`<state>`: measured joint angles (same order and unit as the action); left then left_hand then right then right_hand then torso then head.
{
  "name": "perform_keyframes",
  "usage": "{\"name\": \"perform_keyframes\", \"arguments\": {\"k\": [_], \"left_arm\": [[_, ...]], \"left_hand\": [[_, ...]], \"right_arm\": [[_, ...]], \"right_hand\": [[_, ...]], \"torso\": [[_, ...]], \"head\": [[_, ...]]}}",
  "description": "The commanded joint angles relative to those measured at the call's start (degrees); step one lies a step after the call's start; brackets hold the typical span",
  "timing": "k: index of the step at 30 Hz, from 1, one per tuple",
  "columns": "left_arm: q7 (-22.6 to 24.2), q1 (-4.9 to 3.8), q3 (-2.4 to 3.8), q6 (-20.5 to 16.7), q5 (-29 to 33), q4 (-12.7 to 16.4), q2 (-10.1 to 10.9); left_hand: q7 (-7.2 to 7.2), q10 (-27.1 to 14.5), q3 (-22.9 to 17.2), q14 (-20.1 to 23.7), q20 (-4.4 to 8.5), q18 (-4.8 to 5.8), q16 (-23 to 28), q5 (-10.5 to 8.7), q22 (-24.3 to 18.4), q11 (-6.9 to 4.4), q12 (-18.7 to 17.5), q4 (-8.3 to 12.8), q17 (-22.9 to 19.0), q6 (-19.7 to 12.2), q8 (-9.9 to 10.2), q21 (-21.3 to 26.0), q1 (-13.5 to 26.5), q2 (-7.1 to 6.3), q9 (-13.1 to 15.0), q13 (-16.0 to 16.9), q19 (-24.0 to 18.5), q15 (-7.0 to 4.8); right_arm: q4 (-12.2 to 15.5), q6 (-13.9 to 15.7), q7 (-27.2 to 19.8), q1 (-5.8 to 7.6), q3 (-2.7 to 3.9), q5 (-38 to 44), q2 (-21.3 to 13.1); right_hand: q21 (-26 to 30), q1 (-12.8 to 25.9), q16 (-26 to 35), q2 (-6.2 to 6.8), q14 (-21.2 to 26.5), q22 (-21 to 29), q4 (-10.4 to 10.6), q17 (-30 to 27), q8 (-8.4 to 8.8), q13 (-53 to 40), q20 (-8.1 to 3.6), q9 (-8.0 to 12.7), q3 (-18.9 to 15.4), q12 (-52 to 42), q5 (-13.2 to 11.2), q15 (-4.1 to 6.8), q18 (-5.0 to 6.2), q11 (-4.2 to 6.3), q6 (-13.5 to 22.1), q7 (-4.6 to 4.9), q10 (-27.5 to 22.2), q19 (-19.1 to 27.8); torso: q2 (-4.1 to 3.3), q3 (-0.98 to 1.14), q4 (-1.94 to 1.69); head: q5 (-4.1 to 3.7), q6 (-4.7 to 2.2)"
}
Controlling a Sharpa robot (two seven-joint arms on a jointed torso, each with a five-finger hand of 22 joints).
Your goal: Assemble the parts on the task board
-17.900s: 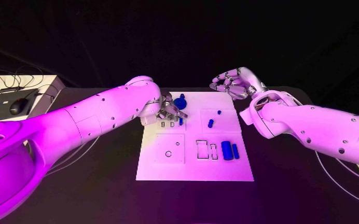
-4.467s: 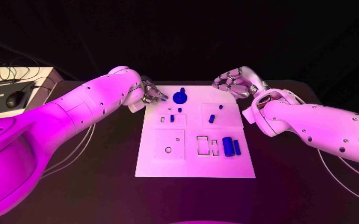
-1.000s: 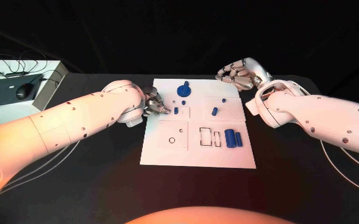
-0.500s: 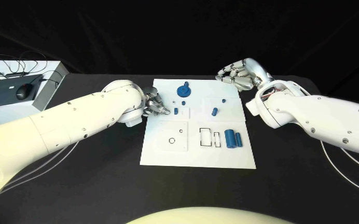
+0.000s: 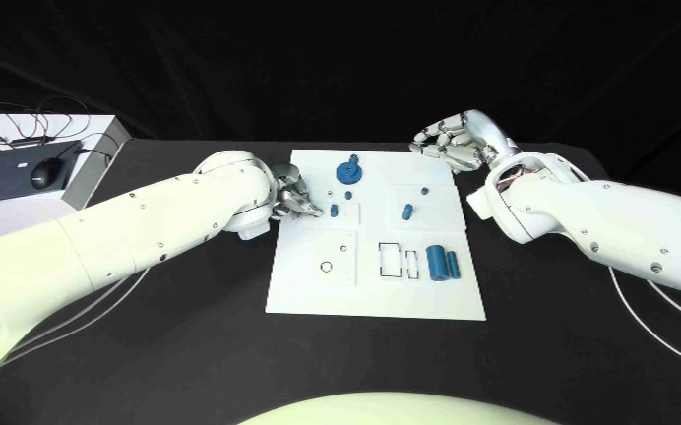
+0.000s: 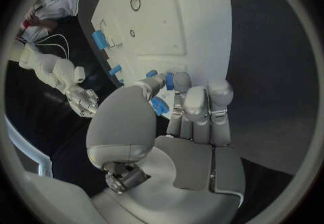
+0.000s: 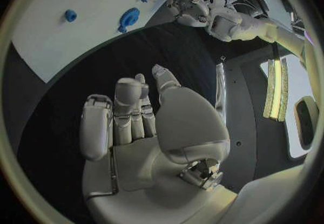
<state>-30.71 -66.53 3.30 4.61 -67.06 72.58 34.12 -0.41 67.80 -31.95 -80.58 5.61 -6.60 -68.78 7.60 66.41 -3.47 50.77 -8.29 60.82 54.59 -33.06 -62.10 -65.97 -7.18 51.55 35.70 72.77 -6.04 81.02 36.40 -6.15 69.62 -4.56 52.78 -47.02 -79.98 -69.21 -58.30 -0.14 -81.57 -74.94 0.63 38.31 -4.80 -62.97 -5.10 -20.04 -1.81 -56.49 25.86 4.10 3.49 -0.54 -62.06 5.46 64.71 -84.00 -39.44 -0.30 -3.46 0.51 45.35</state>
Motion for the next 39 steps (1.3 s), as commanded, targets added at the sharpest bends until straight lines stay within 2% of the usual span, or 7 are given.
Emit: {"name": "perform_keyframes", "arguments": {"k": [1, 7, 14, 17, 22, 39], "left_arm": [[-2.07, 0.46, -0.38, 1.92, -0.2, -0.46, -0.12], [-2.03, 0.46, -0.38, 1.79, 0.77, -0.87, -0.6], [-2.06, 0.47, -0.4, 1.8, 1.64, -1.34, -0.99], [-2.09, 0.47, -0.41, 1.78, 1.92, -1.45, -1.05], [-2.13, 0.46, -0.42, 1.72, 2.15, -1.52, -1.07], [-2.23, 0.46, -0.41, 1.07, 2.31, -1.8, -0.98]], "left_hand": [[0.53, 0.15, -4.82, -0.44, 0.14, 0.83, -0.09, 0.15, 0.05, -0.11, -0.33, 4.71, 0.13, 1.04, 0.21, -0.33, -0.65, 0.17, 0.07, 0.1, 0.34, 0.1], [0.84, 0.25, -3.37, -0.46, 0.34, 0.96, -0.03, 0.02, 0.16, -0.25, -0.37, 3.43, 0.23, 1.6, 0.46, -0.38, -0.22, -0.4, -0.06, 0.19, 0.44, 0.0], [1.21, 0.36, 2.38, -0.51, 0.74, 1.28, 0.23, -0.06, 0.27, -0.4, -0.32, -0.19, 0.12, 2.53, 0.75, -0.41, 0.63, -1.32, -0.17, 0.39, 0.69, -0.14], [1.22, 0.43, 6.32, -0.56, 0.88, 1.41, 0.32, -0.05, 0.44, -0.41, -0.35, -2.35, 0.1, 2.9, 0.95, -0.56, 0.22, -1.15, -0.17, 0.43, 0.91, -0.21], [1.28, 0.55, 9.19, -0.61, 0.95, 1.48, 0.34, 0.05, 0.56, -0.41, -0.36, -4.43, 0.14, 3.22, 1.1, -0.57, -0.12, -1.23, 0.02, 0.5, 1.04, -0.2], [1.24, 0.64, 11.05, -0.64, 0.95, 1.48, 0.37, -0.02, 0.67, -0.4, -0.4, -5.8, 0.13, 3.56, 1.29, -0.54, 0.23, -2.24, 0.26, 0.57, 1.1, -0.22]], "right_arm": [[0.1, -0.57, -0.19, -0.02, 0.04, 0.53, -0.03], [0.12, -0.56, -0.18, -0.02, 0.04, 0.54, -0.04], [0.13, -0.55, -0.18, -0.02, 0.04, 0.55, -0.04], [0.14, -0.54, -0.18, -0.02, 0.04, 0.55, -0.07], [0.17, -0.52, -0.18, -0.02, 0.04, 0.56, -0.09], [0.29, -0.47, -0.17, -0.02, 0.04, 0.8, -0.18]], "right_hand": [[-0.2, 0.43, 0.31, -0.31, -0.36, -10.9, 0.03, 0.08, 0.22, -0.03, -0.29, 0.1, -0.26, 0.12, 0.26, 0.12, -1.01, 0.43, -0.3, 0.13, 0.13, -5.24], [-0.2, 0.43, 0.31, -0.31, -0.36, -10.9, 0.03, 0.08, 0.22, -0.03, -0.29, 0.1, -0.26, 0.12, 0.26, 0.12, -1.01, 0.43, -0.3, 0.13, 0.13, -5.24], [-0.2, 0.43, 0.31, -0.31, -0.36, -10.9, 0.03, 0.08, 0.22, -0.03, -0.29, 0.1, -0.26, 0.12, 0.26, 0.12, -1.01, 0.43, -0.3, 0.13, 0.13, -5.24], [-0.2, 0.43, 0.31, -0.31, -0.36, -10.9, 0.03, 0.08, 0.22, -0.03, -0.29, 0.1, -0.26, 0.12, 0.26, 0.12, -1.01, 0.43, -0.3, 0.13, 0.13, -5.24], [-0.2, 0.43, 0.31, -0.31, -0.36, -10.9, 0.03, 0.08, 0.22, -0.03, -0.29, 0.1, -0.26, 0.12, 0.26, 0.12, -1.01, 0.43, -0.3, 0.13, 0.13, -5.24], [-0.2, 0.43, 0.31, -0.31, -0.36, -10.9, 0.03, 0.08, 0.22, -0.03, -0.29, 0.1, -0.26, 0.12, 0.26, 0.12, -1.01, 0.43, -0.3, 0.13, 0.13, -5.24]], "torso": [[-0.01, 0.01, 0.0], [-0.01, 0.03, 0.03], [0.0, 0.05, 0.04], [-0.01, 0.06, 0.01], [-0.04, 0.05, 0.02], [-0.03, -0.01, 0.0]], "head": [[0.0, 0.01], [-0.02, 0.01], [-0.03, 0.07], [-0.08, 0.11], [-0.11, 0.08], [-0.18, 0.07]]}}
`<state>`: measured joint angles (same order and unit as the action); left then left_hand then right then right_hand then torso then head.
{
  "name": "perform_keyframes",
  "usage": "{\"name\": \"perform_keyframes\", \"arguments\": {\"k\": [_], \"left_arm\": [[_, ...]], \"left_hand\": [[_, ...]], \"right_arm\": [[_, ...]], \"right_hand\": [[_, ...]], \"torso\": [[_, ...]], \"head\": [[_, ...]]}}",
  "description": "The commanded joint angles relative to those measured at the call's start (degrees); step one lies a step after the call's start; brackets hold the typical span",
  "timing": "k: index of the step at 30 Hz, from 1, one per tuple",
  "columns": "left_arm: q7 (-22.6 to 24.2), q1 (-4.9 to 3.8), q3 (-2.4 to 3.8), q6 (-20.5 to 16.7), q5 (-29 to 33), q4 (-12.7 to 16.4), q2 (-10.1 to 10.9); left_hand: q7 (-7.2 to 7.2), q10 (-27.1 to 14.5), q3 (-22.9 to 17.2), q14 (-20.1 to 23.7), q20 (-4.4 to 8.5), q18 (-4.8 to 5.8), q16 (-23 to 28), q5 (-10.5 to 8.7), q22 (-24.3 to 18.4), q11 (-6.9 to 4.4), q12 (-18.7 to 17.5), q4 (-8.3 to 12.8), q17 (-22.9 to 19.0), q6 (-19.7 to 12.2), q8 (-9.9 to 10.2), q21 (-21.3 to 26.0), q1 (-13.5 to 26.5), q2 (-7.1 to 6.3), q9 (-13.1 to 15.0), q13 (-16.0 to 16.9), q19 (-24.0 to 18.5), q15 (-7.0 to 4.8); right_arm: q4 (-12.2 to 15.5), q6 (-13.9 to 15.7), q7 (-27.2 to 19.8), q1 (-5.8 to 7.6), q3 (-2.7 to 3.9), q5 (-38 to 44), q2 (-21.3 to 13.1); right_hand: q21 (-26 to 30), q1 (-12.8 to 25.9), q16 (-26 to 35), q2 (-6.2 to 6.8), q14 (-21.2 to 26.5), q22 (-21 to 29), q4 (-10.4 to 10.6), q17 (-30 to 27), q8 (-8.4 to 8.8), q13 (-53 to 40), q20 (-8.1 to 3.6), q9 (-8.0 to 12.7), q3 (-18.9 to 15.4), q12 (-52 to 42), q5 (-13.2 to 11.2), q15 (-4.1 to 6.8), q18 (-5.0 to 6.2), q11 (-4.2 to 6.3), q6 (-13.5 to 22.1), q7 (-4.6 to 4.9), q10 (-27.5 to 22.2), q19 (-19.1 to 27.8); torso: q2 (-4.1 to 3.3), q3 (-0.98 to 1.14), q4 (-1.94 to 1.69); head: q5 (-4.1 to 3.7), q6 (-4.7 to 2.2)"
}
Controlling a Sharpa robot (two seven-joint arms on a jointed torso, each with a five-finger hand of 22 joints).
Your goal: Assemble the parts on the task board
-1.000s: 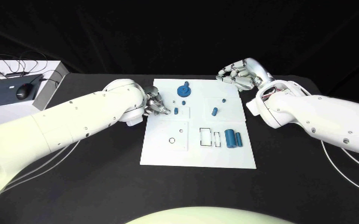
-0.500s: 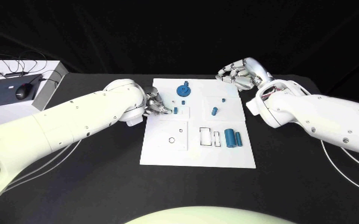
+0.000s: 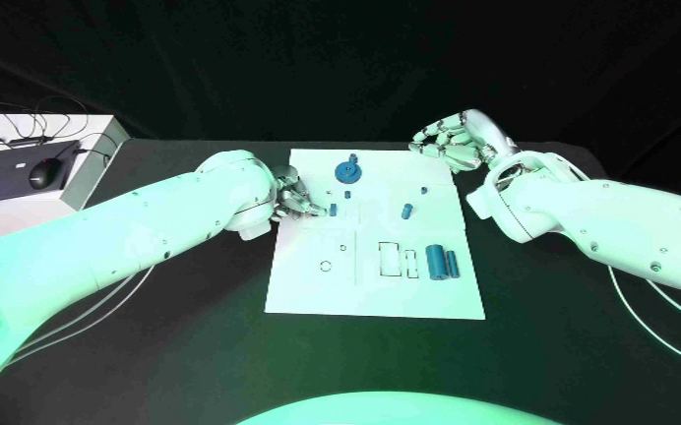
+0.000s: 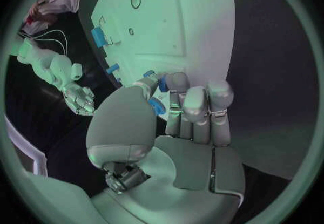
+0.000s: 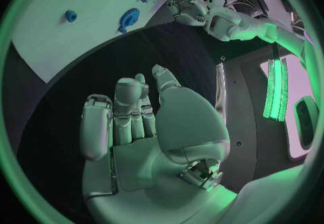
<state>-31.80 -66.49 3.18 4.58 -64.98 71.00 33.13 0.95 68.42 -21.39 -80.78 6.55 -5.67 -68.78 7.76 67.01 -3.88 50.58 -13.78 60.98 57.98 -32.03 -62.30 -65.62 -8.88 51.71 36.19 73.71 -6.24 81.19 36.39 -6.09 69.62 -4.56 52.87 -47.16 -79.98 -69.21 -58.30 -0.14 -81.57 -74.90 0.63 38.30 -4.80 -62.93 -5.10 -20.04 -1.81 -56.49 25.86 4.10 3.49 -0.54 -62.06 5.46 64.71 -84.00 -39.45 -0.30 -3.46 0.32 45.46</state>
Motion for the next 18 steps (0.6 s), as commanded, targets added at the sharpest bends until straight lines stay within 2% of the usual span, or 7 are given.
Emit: {"name": "perform_keyframes", "arguments": {"k": [1, 9, 15, 18], "left_arm": [[-1.14, 0.42, -0.29, 0.96, 0.2, -0.23, 0.03], [-1.23, 0.42, -0.21, 0.74, -0.18, -0.03, 0.31], [-1.46, 0.43, -0.12, 0.82, -0.23, 0.44, 0.8], [-1.51, 0.43, -0.08, 0.73, -0.22, 0.72, 1.04]], "left_hand": [[-0.13, 0.04, 0.67, -0.45, 0.02, 0.55, 0.36, -0.18, 0.09, 0.02, -0.2, -0.45, -0.03, 0.19, 0.26, -0.35, -0.02, -0.6, 0.12, 0.09, 0.18, 0.0], [-0.19, 0.1, 4.22, -0.48, -0.06, 0.49, 0.25, -0.12, 0.31, 0.08, -0.17, -1.25, 0.06, 0.44, 0.34, -0.45, -0.17, -1.2, 0.43, 0.18, 0.34, 0.02], [-0.27, 0.09, 5.82, -0.51, -0.42, 0.11, 0.12, -0.18, 0.72, 0.14, -0.07, -1.68, 0.11, 0.5, 0.38, -0.85, 0.12, -2.18, 0.57, 0.3, 0.6, 0.05], [-0.37, 0.05, 9.2, -0.5, -0.61, -0.07, 0.08, -0.09, 0.82, 0.16, -0.05, -2.24, 0.08, 0.57, 0.35, -0.89, 0.4, -2.01, 0.74, 0.36, 0.63, 0.16]], "right_arm": [[0.12, -0.45, -0.23, -0.02, 0.04, 0.74, -0.05], [0.16, -0.4, -0.26, -0.02, 0.04, 0.85, -0.1], [0.15, -0.42, -0.28, -0.02, 0.04, 0.86, -0.13], [0.14, -0.41, -0.29, -0.02, 0.04, 0.87, -0.14]], "right_hand": [[-0.2, 0.43, 0.31, -0.31, -0.36, -10.93, 0.03, 0.09, 0.22, -0.07, -0.29, 0.1, -0.26, 0.11, 0.26, 0.12, -1.01, 0.43, -0.3, 0.13, 0.13, -5.24], [-0.2, 0.43, 0.31, -0.31, -0.36, -10.93, 0.03, 0.09, 0.22, -0.07, -0.29, 0.1, -0.26, 0.11, 0.26, 0.12, -1.01, 0.43, -0.3, 0.13, 0.13, -5.24], [-0.2, 0.43, 0.31, -0.31, -0.36, -10.93, 0.03, 0.09, 0.22, -0.07, -0.29, 0.1, -0.26, 0.11, 0.26, 0.12, -1.01, 0.43, -0.3, 0.13, 0.13, -5.24], [-0.2, 0.43, 0.31, -0.31, -0.36, -10.93, 0.03, 0.09, 0.22, -0.07, -0.29, 0.1, -0.26, 0.11, 0.26, 0.12, -1.01, 0.43, -0.3, 0.13, 0.13, -5.24]], "torso": [[-0.02, -0.01, 0.01], [-0.05, -0.03, 0.06], [0.0, -0.03, 0.01], [0.04, -0.04, -0.03]], "head": [[0.01, -0.04], [-0.11, -0.05], [-0.03, 0.02], [-0.31, 0.01]]}}
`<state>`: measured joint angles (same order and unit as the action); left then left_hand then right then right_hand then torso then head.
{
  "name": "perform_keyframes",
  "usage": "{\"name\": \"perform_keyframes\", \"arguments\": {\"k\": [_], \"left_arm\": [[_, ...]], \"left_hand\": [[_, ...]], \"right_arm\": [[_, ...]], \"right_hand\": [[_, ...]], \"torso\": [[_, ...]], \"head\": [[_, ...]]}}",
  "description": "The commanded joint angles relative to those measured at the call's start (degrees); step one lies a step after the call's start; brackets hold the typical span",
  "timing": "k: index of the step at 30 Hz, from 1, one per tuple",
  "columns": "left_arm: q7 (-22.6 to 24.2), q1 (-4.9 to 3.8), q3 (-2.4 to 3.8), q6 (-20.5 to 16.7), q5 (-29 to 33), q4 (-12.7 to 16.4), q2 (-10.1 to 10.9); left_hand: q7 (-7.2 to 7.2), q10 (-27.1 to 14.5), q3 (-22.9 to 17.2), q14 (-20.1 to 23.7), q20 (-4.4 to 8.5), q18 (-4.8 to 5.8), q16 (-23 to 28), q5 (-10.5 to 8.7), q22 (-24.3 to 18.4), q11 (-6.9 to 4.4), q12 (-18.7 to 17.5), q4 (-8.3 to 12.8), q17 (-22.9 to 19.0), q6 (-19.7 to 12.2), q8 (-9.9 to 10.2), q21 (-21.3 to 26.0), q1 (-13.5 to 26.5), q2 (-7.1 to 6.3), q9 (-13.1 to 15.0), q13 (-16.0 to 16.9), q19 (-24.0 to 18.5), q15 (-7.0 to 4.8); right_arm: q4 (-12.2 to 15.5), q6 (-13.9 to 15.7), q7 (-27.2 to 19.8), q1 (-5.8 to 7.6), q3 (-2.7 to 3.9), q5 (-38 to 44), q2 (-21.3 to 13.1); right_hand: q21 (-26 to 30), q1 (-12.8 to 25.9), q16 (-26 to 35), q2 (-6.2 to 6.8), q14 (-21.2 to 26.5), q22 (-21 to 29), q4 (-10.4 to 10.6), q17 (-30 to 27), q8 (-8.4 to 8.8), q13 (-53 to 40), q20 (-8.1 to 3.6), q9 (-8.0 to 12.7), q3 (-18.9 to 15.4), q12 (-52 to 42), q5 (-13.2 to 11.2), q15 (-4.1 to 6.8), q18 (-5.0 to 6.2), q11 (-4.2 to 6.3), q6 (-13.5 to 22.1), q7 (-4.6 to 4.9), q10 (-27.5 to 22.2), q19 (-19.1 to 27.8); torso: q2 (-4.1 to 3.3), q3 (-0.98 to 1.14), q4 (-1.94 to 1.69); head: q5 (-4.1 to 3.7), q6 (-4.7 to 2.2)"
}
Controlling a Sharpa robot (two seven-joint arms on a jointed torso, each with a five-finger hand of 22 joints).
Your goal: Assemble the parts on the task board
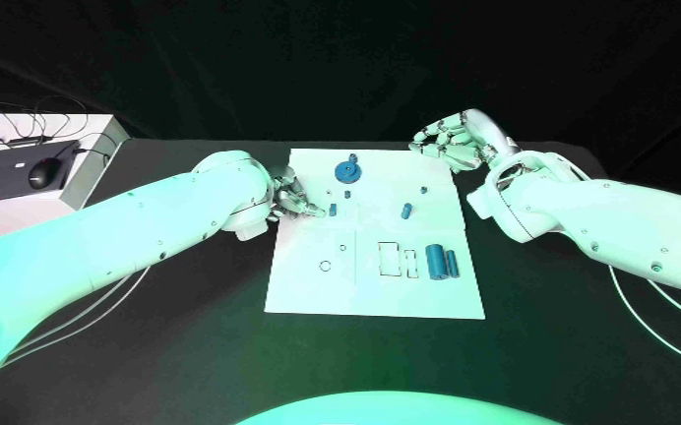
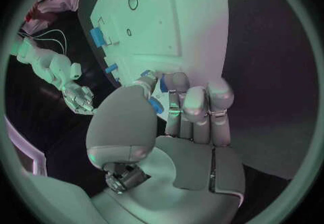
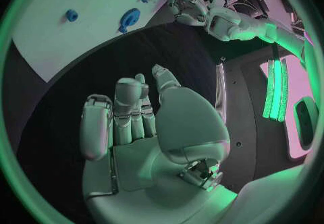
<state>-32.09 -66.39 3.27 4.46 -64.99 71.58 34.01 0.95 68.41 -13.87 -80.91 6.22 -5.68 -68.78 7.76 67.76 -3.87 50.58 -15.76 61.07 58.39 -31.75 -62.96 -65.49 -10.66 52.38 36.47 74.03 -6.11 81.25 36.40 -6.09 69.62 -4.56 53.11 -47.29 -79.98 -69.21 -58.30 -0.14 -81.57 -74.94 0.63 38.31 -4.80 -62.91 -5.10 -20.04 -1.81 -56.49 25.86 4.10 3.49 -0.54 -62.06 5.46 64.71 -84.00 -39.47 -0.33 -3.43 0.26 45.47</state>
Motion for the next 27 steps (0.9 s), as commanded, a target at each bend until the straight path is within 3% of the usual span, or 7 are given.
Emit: {"name": "perform_keyframes", "arguments": {"k": [1, 20, 27], "left_arm": [[-1.24, 0.33, -0.16, 0.81, -0.2, 0.24, 0.24], [-0.76, 0.34, 0.05, -0.65, 0.29, 1.5, 0.99], [-0.36, 0.34, 0.26, -1.45, 0.65, 1.9, 1.34]], "left_hand": [[-0.39, 0.07, 3.23, -0.39, -0.32, -0.09, 0.03, -0.12, 0.13, 0.16, -0.04, -0.33, 0.01, 0.16, 0.09, -0.26, 0.15, 0.06, 0.1, 0.08, 0.33, 0.03], [-0.41, -0.01, 9.29, -0.34, -0.63, -0.41, -0.03, -0.11, 0.34, 0.26, 0.05, -0.75, -0.25, 0.19, 0.41, -0.26, 0.57, 0.59, 0.06, 0.13, 0.43, 0.02], [-0.43, -0.06, 9.51, -0.31, -0.64, -0.43, 0.01, -0.08, 0.28, 0.28, 0.03, -0.73, -0.32, 0.14, 0.43, -0.16, 0.33, 0.71, 0.06, 0.12, 0.37, 0.04]], "right_arm": [[0.07, -0.42, -0.3, -0.02, 0.04, 0.63, -0.01], [-0.02, -0.46, -0.32, -0.02, 0.04, 0.71, 0.03], [-0.02, -0.47, -0.3, -0.03, 0.04, 0.74, -0.01]], "right_hand": [[-0.2, 0.43, 0.31, -0.31, -0.36, -10.89, 0.03, 0.09, 0.22, -0.08, -0.29, 0.1, -0.26, 0.12, 0.26, 0.12, -1.01, 0.43, -0.3, 0.13, 0.13, -5.24], [-0.21, 0.36, 0.35, -0.21, -0.36, -10.87, 0.07, 0.12, 0.21, -0.08, -0.3, 0.09, -0.23, 0.15, 0.32, 0.13, -1.02, 0.44, -0.32, 0.12, 0.16, -5.24], [-0.21, 0.36, 0.35, -0.21, -0.36, -10.87, 0.07, 0.12, 0.21, -0.08, -0.3, 0.09, -0.23, 0.15, 0.32, 0.13, -1.02, 0.44, -0.32, 0.12, 0.16, -5.24]], "torso": [[0.06, -0.02, -0.07], [0.05, -0.01, -0.07], [0.07, 0.01, -0.06]], "head": [[-0.27, 0.01], [-0.2, -0.05], [-0.09, -0.03]]}}
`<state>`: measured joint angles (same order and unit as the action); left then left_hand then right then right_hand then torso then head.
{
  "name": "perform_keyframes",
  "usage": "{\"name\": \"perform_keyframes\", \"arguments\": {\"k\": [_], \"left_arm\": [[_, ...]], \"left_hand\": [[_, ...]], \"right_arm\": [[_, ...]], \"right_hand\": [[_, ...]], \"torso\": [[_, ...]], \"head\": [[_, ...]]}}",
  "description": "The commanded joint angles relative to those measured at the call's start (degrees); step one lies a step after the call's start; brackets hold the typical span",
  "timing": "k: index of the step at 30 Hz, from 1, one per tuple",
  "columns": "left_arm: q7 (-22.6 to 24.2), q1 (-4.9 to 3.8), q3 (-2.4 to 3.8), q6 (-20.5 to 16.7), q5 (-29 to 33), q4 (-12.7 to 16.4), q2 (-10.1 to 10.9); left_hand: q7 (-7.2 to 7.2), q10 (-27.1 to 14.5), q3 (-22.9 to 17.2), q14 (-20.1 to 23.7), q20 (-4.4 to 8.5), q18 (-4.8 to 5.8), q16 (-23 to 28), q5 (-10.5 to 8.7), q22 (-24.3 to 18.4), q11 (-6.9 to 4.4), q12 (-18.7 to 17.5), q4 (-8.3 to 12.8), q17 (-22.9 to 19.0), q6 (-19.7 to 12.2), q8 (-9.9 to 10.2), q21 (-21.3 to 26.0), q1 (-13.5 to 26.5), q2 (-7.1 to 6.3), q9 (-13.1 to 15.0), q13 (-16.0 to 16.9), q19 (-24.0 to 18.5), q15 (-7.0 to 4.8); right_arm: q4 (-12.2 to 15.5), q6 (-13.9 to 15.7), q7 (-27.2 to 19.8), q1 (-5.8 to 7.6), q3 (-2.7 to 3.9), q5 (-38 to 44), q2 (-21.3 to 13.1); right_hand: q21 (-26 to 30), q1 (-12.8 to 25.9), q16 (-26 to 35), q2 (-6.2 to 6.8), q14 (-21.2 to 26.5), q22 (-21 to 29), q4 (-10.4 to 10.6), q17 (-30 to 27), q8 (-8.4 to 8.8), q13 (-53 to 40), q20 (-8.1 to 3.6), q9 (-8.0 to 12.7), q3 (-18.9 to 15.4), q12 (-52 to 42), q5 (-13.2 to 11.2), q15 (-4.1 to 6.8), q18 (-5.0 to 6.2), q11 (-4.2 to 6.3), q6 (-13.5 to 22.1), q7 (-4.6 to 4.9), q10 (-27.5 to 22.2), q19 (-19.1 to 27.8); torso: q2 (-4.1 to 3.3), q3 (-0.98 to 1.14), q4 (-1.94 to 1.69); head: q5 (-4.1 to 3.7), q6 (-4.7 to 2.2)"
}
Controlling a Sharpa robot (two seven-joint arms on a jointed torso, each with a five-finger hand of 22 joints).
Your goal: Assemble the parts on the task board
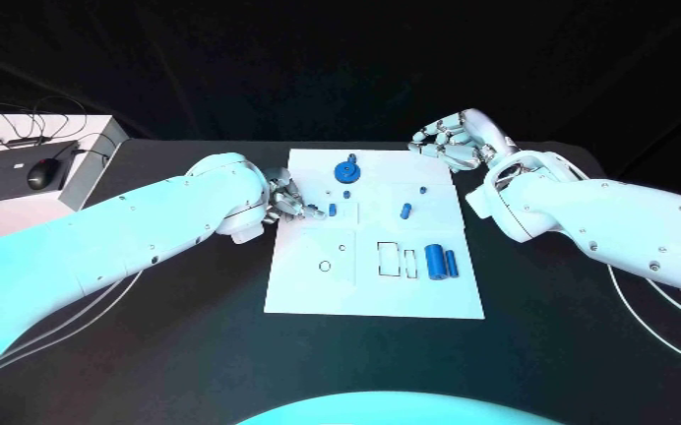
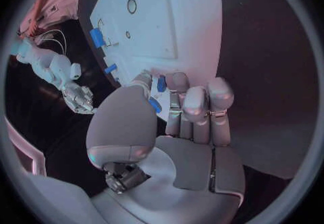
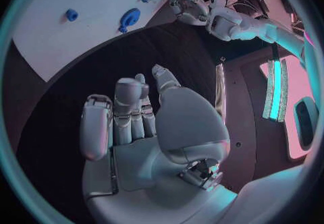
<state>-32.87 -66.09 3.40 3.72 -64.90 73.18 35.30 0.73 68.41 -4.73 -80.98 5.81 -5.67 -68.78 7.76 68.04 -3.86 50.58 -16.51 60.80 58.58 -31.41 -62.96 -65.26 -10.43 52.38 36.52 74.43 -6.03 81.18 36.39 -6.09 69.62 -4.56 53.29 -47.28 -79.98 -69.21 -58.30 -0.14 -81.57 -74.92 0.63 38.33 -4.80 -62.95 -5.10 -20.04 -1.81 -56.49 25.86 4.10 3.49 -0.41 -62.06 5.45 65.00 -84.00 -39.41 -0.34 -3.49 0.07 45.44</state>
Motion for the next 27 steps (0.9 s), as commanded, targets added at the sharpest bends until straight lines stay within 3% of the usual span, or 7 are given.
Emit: {"name": "perform_keyframes", "arguments": {"k": [1, 17, 27], "left_arm": [[0.51, 0.03, 0.2, -0.85, 0.65, 0.36, 0.1], [2.75, 0.03, 0.86, -4.32, 2.41, 0.75, 0.55], [2.78, 0.03, 0.93, -3.7, 2.55, 0.14, 0.3]], "left_hand": [[-0.24, -0.08, 0.4, -0.22, -0.25, -0.45, 0.06, -0.07, -0.05, 0.3, 0.02, 0.04, -0.1, -0.09, 0.1, -0.08, -0.07, 0.47, 0.06, 0.06, -0.09, -0.02], [-0.63, -0.66, 0.44, -0.06, -0.77, -0.88, 0.55, 0.01, -0.61, 0.57, 0.14, 0.09, -0.64, -0.79, 0.4, 0.76, -0.87, 0.45, -0.19, 0.04, -0.56, 0.18], [-0.68, -0.78, 0.04, -0.03, -0.92, -1.0, 0.55, 0.03, -0.75, 0.63, 0.18, 0.13, -0.66, -0.88, 0.33, 1.0, -1.27, 0.77, -0.23, -0.05, -0.7, 0.24]], "right_arm": [[0.04, -0.47, -0.29, -0.03, 0.04, 0.57, -0.02], [0.0, -0.48, -0.25, -0.05, 0.04, 0.61, -0.05], [-0.01, -0.52, -0.21, -0.07, 0.04, 0.65, -0.04]], "right_hand": [[-0.21, 0.36, 0.35, -0.21, -0.36, -10.9, 0.07, 0.09, 0.21, -0.05, -0.3, 0.09, -0.23, 0.15, 0.32, 0.13, -1.02, 0.31, -0.31, 0.12, -0.13, -5.24], [-0.21, 0.36, 0.35, -0.21, -0.36, -10.9, 0.07, 0.09, 0.21, -0.05, -0.3, 0.09, -0.23, 0.15, 0.32, 0.13, -1.02, 0.31, -0.31, 0.12, -0.13, -5.24], [-0.21, 0.36, 0.35, -0.21, -0.36, -10.9, 0.07, 0.09, 0.21, -0.05, -0.3, 0.09, -0.23, 0.15, 0.32, 0.13, -1.02, 0.31, -0.31, 0.12, -0.13, -5.24]], "torso": [[0.02, 0.02, -0.01], [-0.04, -0.01, 0.03], [-0.02, 0.07, 0.04]], "head": [[0.08, 0.01], [0.18, -0.09], [0.22, -0.11]]}}
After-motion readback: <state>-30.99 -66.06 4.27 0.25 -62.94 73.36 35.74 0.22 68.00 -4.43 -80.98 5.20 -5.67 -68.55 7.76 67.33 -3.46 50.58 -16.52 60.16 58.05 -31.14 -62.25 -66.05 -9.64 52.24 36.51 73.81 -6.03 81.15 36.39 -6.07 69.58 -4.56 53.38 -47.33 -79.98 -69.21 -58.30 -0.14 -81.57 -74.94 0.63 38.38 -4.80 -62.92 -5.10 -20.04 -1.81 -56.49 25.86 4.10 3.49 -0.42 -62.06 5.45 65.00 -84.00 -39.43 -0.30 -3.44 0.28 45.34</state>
